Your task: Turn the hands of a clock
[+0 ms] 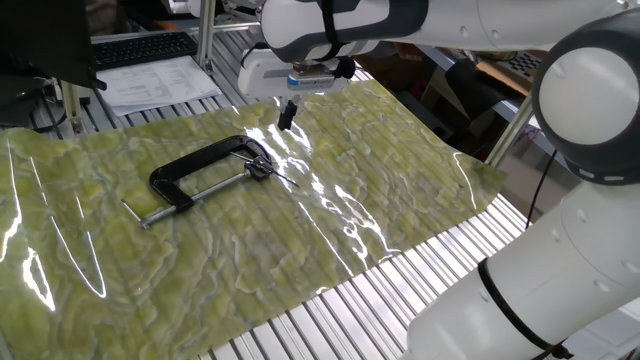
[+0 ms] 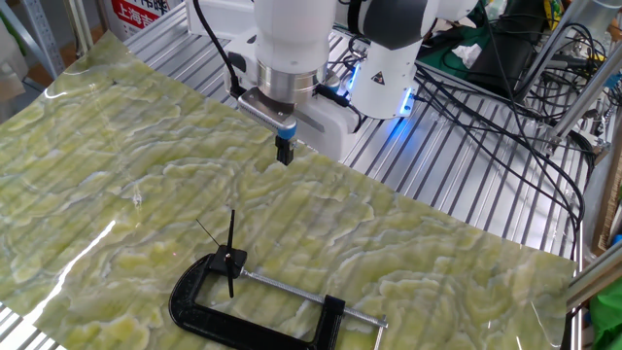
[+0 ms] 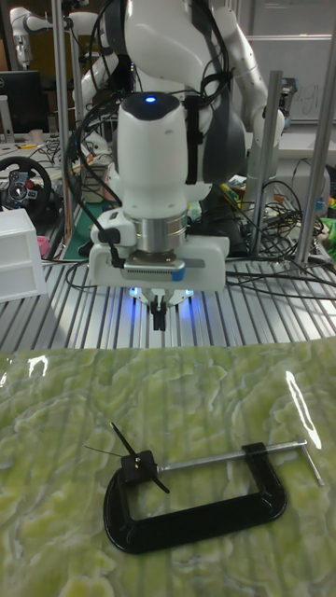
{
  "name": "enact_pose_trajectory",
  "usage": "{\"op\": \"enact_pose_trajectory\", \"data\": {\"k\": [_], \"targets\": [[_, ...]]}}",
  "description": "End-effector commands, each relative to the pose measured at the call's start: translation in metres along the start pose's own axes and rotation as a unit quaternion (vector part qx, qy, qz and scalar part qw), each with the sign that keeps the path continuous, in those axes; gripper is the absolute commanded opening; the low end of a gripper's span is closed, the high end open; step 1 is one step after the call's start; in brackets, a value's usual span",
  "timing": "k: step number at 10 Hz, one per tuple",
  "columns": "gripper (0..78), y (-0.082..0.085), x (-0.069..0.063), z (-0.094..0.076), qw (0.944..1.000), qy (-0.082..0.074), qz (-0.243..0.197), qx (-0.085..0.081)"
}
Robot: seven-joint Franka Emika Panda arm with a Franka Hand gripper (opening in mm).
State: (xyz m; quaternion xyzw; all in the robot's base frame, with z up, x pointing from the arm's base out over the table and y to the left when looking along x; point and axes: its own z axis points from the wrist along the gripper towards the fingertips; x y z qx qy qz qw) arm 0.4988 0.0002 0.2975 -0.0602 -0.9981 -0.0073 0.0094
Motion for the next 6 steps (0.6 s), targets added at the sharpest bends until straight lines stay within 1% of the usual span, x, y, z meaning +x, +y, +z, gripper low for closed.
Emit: {"op": "enact_pose_trajectory", "data": {"k": [1, 3, 4, 5, 6], "targets": [[0.0, 0.001, -0.010, 0.001, 0.9982, 0.007, 0.058, -0.009], [0.0, 0.000, -0.023, 0.006, 0.9983, 0.008, 0.058, -0.006], [0.0, 0.001, -0.028, 0.006, 0.9982, 0.009, 0.059, -0.009], [0.0, 0.002, -0.038, 0.005, 0.9980, 0.009, 0.061, -0.008], [0.0, 0.003, -0.044, 0.004, 0.9980, 0.008, 0.062, -0.008]]}}
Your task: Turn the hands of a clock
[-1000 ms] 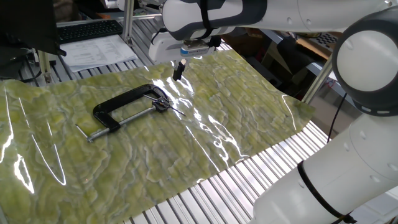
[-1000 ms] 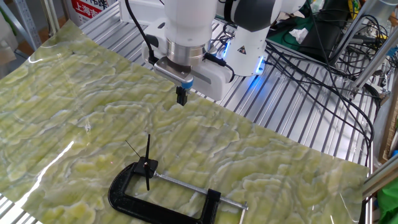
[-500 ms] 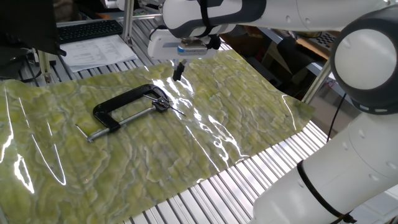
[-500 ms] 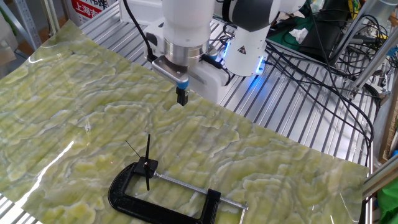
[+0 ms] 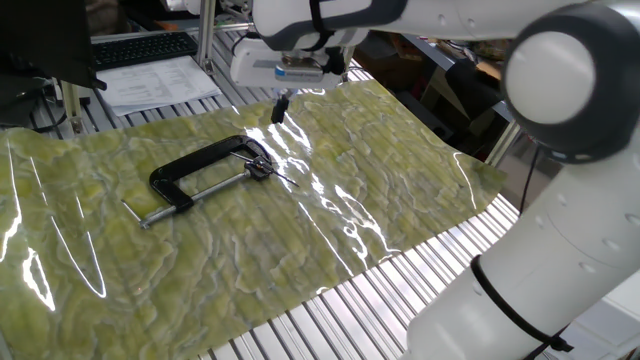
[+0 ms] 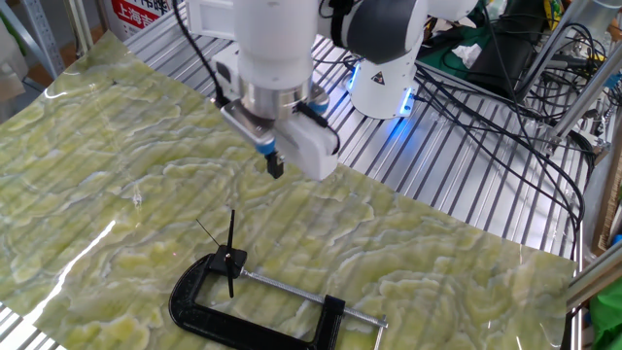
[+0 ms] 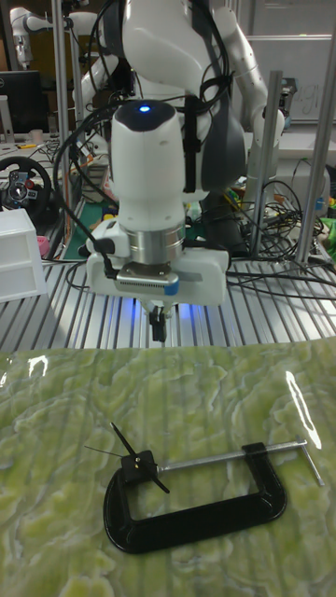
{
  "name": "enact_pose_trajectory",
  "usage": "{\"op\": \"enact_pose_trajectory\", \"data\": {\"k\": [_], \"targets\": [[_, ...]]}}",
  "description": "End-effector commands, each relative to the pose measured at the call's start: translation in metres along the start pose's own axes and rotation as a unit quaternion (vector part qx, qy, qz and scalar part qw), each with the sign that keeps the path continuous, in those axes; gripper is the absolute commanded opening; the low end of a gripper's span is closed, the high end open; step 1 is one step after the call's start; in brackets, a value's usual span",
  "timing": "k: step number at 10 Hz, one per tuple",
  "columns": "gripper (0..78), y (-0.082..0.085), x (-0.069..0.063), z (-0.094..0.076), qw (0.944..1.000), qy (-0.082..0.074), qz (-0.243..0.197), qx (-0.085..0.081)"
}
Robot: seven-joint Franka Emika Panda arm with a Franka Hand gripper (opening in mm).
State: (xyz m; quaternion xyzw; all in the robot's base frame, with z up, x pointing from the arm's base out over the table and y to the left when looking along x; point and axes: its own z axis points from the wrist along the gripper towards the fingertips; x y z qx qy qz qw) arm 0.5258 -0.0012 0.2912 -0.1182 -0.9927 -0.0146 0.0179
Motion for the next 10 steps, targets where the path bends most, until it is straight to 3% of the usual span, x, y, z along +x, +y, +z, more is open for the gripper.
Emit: {"op": "enact_pose_trajectory", "data": {"k": [1, 5, 10], "targets": [[0.0, 0.0033, -0.0180, -0.0025, 1.0000, 0.000, 0.004, -0.001], [0.0, 0.0034, -0.0182, -0.0025, 0.9997, -0.013, 0.017, 0.011], [0.0, 0.0033, -0.0180, -0.0025, 0.9992, -0.013, 0.027, 0.026]]}}
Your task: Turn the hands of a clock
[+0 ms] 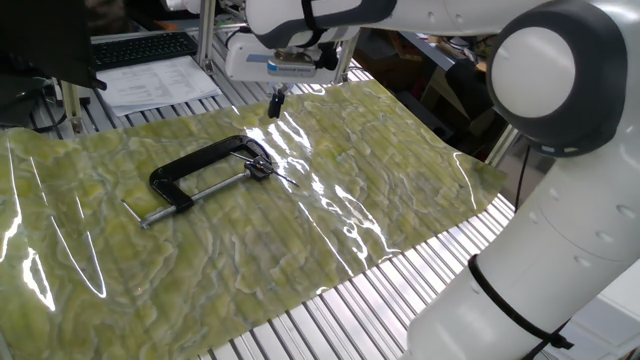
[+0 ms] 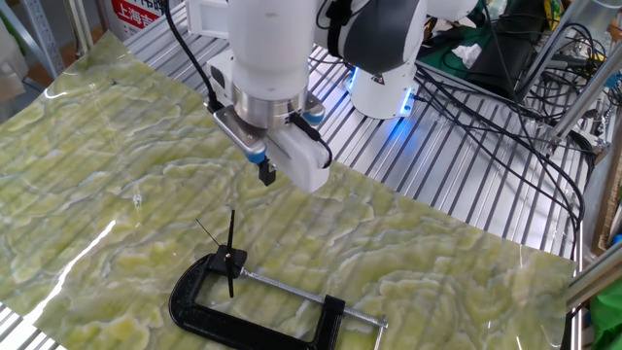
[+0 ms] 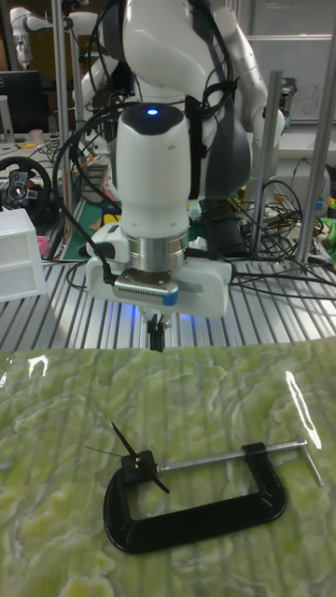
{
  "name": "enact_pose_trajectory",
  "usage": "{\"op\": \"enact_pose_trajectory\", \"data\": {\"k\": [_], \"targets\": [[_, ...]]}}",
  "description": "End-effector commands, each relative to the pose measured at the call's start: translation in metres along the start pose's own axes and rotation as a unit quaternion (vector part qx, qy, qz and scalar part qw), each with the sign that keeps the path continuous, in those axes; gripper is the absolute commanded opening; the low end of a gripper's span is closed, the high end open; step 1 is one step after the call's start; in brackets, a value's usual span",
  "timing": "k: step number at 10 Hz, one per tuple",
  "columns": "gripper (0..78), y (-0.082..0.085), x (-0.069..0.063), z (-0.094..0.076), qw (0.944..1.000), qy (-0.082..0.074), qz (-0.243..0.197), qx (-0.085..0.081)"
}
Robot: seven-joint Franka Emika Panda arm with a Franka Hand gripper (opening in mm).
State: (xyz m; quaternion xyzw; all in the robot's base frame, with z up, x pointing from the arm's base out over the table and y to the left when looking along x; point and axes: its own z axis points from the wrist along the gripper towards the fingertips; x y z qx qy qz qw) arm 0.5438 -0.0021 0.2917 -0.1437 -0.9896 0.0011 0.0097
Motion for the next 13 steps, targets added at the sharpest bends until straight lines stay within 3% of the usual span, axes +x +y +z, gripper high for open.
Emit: {"op": "enact_pose_trajectory", "data": {"k": [1, 3, 6, 9, 11, 13], "targets": [[0.0, -0.0001, -0.0004, -0.0013, 0.9999, -0.005, -0.001, 0.015], [0.0, -0.0001, -0.0004, -0.0013, 0.9995, -0.001, 0.018, 0.025], [0.0, -0.0001, -0.0004, -0.0013, 0.9985, 0.012, 0.049, 0.021], [0.0, -0.0001, -0.0004, -0.0013, 0.9980, 0.009, 0.061, 0.018], [0.0, -0.0001, -0.0004, -0.0013, 0.9981, 0.012, 0.059, 0.011], [0.0, -0.0001, -0.0004, -0.0013, 0.9984, 0.021, 0.051, -0.007]]}}
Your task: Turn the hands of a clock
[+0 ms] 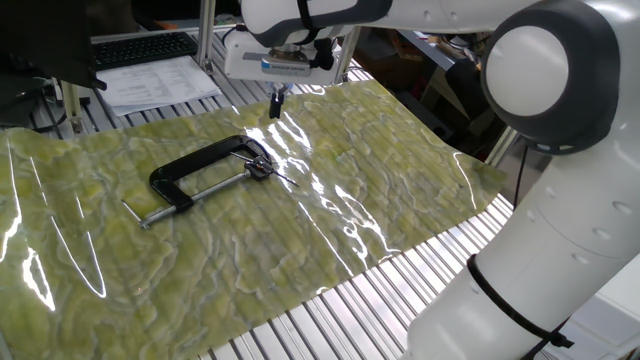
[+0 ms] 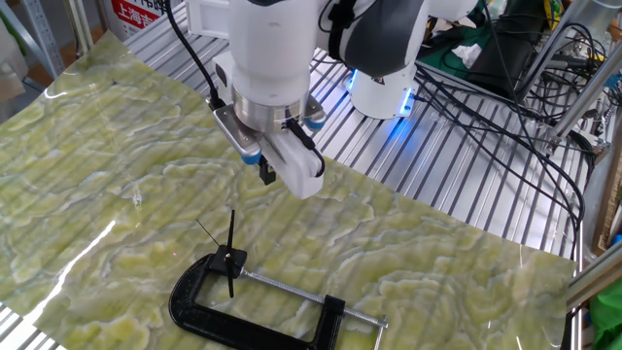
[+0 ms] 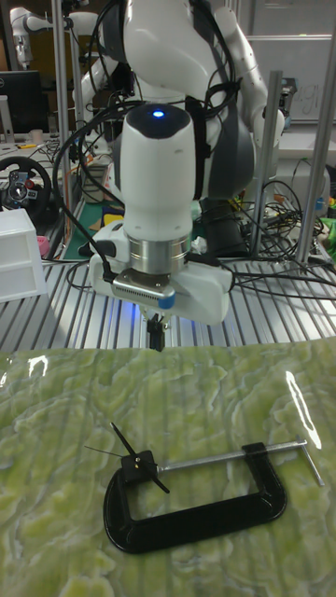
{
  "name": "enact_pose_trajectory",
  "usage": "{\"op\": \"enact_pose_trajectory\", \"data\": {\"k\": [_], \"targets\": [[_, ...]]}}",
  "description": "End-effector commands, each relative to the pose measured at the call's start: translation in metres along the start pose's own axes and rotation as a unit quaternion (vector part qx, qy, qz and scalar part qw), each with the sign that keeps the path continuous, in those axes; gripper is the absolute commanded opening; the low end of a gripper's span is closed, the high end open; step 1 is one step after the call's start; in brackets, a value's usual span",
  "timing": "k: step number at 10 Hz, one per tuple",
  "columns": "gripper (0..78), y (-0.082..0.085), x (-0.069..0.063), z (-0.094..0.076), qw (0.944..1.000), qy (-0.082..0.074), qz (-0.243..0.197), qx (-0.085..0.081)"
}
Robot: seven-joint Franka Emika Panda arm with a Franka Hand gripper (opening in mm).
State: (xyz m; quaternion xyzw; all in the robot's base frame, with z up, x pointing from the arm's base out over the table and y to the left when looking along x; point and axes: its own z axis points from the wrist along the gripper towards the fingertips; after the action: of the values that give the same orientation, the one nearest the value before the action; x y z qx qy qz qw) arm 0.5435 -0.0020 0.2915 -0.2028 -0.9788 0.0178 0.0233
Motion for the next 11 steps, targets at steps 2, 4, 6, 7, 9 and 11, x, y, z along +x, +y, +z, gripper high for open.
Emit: {"op": "enact_pose_trajectory", "data": {"k": [2, 4, 6, 7, 9, 11], "targets": [[0.0, 0.001, 0.000, 0.003, 0.9996, 0.006, -0.015, -0.025], [0.0, 0.010, -0.002, 0.025, 0.9992, -0.014, -0.037, -0.001], [0.0, 0.017, -0.005, 0.052, 0.9992, -0.018, -0.035, -0.003], [0.0, 0.019, -0.007, 0.067, 0.9992, -0.018, -0.035, -0.003], [0.0, 0.020, -0.009, 0.088, 0.9991, -0.023, -0.035, -0.004], [0.0, 0.014, -0.016, 0.115, 0.9990, -0.022, -0.038, -0.008]]}}
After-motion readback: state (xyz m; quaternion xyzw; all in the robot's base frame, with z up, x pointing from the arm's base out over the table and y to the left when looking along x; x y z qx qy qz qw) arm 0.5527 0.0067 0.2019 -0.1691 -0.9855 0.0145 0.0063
